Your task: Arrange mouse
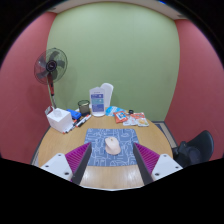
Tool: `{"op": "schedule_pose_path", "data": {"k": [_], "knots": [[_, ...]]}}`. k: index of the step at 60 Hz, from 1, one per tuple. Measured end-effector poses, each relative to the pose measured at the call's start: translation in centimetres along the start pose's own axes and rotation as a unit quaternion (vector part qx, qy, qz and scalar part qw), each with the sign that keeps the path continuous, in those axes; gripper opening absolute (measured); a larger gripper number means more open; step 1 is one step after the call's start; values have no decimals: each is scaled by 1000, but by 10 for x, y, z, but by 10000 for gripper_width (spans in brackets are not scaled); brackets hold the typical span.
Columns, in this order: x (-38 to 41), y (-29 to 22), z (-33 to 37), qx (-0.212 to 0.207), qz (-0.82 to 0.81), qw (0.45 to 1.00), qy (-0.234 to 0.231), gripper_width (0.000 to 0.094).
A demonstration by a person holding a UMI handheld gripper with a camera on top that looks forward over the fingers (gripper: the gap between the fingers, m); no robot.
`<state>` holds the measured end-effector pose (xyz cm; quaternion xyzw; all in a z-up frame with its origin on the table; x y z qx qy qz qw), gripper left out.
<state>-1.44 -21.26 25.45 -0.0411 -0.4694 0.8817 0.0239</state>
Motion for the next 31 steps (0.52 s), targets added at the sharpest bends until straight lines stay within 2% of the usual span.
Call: {"op": "schedule_pose_path", "data": {"k": [15,31], "knots": [[4,42,99,4,1,1000,-9,837],[2,69,148,5,23,1000,-3,838]]}}
Point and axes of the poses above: the point between the fingertips, and its own axes, seen from behind it with the camera up: x to the left, y down, z backward, against the way the camera looks, the point moved 10 cm from there along z, backward, against the way the camera looks, and after that the axes turned 1 degree about x, right-handed, at the moved point
